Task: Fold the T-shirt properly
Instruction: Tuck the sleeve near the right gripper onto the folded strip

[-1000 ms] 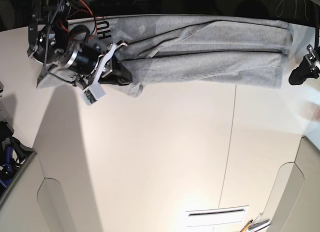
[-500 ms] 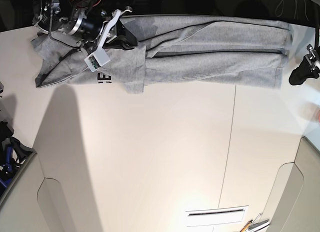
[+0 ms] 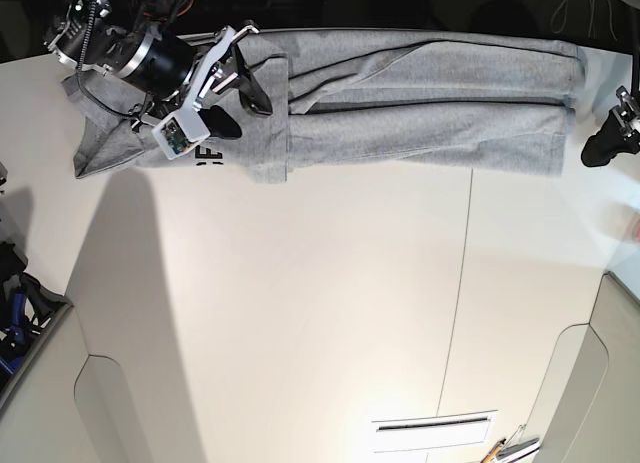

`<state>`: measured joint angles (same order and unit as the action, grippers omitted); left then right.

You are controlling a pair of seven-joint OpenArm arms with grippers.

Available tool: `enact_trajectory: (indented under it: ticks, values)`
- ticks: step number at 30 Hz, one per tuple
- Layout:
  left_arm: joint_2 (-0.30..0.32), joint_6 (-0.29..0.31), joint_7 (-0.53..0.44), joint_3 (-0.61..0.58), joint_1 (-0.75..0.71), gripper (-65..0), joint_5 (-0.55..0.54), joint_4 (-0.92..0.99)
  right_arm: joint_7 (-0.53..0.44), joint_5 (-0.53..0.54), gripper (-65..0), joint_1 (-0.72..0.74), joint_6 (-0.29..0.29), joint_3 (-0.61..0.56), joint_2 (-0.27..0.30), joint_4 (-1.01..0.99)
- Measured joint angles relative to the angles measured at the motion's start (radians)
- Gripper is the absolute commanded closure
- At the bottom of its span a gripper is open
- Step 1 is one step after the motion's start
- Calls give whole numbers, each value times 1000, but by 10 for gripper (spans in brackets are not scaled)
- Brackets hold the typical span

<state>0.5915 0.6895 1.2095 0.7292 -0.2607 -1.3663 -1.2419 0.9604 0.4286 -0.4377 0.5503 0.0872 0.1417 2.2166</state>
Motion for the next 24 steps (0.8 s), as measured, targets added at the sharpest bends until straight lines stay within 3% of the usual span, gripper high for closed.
enact_trajectory:
  ticks: [6, 14, 19, 24]
  values:
    - [-21, 0, -134, -1, -46, -374, 196, 11, -20, -85, -274, 0, -5, 92, 7, -21]
    - [-49, 0, -145, 2, -92, -374, 190, 11, -47, -44, -274, 14, -10, 251, 31, -128]
    - [-101, 4, -158, 5, -90, -374, 179, 10, -51, -25, -274, 36, -11, 259, 63, -220]
    - [-149, 11, -79, 8, -90, -374, 97, 8, -52, 2, -274, 45, -11, 259, 60, -232]
